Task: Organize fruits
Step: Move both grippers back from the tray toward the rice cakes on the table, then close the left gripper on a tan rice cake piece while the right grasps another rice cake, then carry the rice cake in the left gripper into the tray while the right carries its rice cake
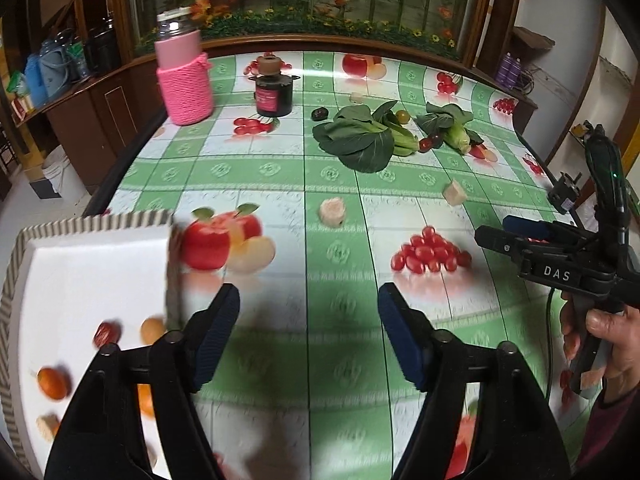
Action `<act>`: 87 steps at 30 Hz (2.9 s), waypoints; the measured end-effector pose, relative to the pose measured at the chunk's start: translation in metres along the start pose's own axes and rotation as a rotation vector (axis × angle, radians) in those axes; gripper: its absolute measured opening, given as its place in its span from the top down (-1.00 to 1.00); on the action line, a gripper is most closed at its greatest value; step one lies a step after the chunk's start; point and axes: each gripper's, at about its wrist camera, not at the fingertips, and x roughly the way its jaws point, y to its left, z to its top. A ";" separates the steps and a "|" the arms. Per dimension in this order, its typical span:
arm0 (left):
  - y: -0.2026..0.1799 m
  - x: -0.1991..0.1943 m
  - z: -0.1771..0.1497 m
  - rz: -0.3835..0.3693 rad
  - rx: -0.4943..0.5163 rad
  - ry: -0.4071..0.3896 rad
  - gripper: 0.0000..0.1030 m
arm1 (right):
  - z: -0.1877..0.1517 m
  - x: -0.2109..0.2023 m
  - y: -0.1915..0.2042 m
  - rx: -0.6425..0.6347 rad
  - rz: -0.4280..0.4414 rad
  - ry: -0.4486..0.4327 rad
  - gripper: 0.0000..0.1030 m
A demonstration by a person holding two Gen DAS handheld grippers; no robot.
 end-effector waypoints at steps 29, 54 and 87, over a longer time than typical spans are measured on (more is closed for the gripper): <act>-0.017 0.101 0.047 0.006 0.064 0.113 0.57 | 0.036 0.058 -0.013 -0.098 -0.032 -0.018 0.49; 0.031 -0.039 -0.050 -0.017 -0.025 0.023 0.57 | -0.043 -0.051 0.076 -0.177 0.077 -0.102 0.49; 0.165 -0.087 -0.123 0.225 -0.217 -0.039 0.56 | -0.064 -0.036 0.291 -0.468 0.321 -0.059 0.50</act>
